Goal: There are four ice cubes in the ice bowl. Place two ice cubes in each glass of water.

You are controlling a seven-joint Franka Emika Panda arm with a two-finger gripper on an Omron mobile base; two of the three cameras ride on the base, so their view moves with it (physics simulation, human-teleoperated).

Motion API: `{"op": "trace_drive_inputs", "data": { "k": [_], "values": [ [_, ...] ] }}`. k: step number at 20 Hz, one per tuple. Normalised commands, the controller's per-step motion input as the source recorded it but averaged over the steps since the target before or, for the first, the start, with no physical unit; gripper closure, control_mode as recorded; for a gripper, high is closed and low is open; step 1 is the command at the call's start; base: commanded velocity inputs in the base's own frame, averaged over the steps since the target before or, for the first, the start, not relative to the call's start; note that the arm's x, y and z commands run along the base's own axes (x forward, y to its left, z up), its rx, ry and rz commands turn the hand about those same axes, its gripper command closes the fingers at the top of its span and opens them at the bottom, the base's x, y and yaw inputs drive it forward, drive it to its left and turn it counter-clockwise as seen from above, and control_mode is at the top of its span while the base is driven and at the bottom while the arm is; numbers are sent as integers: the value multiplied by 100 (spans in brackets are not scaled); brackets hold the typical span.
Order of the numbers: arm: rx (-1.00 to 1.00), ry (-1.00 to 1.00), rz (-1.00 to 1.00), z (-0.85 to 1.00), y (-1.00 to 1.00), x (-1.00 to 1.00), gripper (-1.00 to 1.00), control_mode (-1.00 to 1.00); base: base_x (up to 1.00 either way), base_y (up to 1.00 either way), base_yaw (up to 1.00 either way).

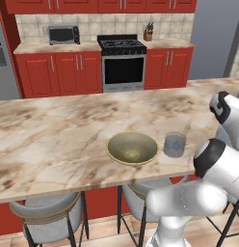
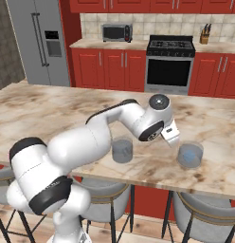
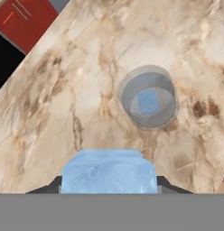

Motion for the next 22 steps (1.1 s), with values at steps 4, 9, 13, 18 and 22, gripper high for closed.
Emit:
{"op": "trace_drive_inputs", "data": {
  "k": [4, 9, 13, 18, 22],
  "values": [
    [0, 11, 0, -48, -41, 32, 100, -100, 0, 0, 0],
    [0, 4, 0, -57, -21, 29, 100, -100, 0, 0, 0],
    [0, 0, 0, -5, -27, 23, 100, -100, 0, 0, 0],
    [0, 1, 0, -2, -36, 21, 100, -100, 0, 0, 0],
    [0, 8, 0, -28, -33, 13, 100, -100, 0, 0, 0]
  ]
}}
